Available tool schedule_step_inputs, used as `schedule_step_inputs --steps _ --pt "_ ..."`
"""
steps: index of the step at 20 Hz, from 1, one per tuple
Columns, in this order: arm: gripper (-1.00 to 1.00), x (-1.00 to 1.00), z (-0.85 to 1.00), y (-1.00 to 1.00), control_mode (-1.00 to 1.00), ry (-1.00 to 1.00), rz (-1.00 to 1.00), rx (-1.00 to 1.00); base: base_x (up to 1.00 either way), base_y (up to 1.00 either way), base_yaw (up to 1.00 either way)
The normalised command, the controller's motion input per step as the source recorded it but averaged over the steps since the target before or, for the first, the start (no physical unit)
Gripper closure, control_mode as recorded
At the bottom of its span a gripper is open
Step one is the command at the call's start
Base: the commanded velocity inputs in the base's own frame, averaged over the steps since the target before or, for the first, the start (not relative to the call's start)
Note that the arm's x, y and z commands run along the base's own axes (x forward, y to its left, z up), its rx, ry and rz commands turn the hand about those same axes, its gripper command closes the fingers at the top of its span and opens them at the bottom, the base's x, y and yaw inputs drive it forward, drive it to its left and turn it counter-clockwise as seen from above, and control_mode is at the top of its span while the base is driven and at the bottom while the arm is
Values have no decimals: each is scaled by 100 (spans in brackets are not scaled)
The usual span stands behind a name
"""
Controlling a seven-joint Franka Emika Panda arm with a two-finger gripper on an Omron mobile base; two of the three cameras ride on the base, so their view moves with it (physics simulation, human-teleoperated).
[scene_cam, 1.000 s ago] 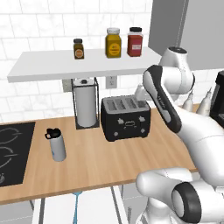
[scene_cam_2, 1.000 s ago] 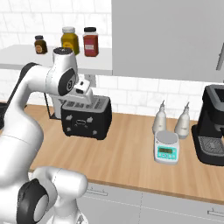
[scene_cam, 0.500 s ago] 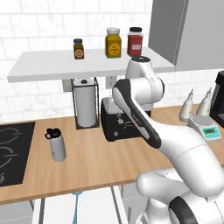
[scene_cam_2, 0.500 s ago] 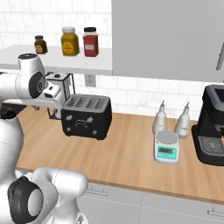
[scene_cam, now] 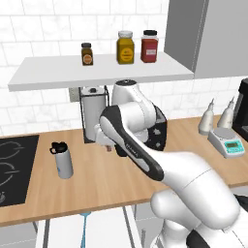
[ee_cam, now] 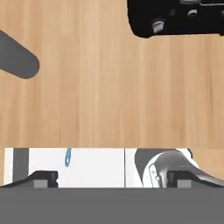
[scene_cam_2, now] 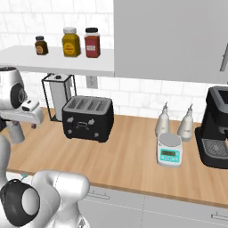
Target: Pick the ladle from the drawer and place it on the counter.
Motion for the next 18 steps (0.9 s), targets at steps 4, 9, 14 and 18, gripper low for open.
schedule_step_inputs --steps 4,9,14,18 --pt "-100 -44 -43 90 -100 11 0 -1 0 0 0" --pt "-100 -50 -42 73 -100 11 0 -1 0 0 0" --pt "-100 -77 -60 51 -100 10 1 0 0 0 0" --pt "-100 -59 -76 46 -100 9 2 0 0 0 0"
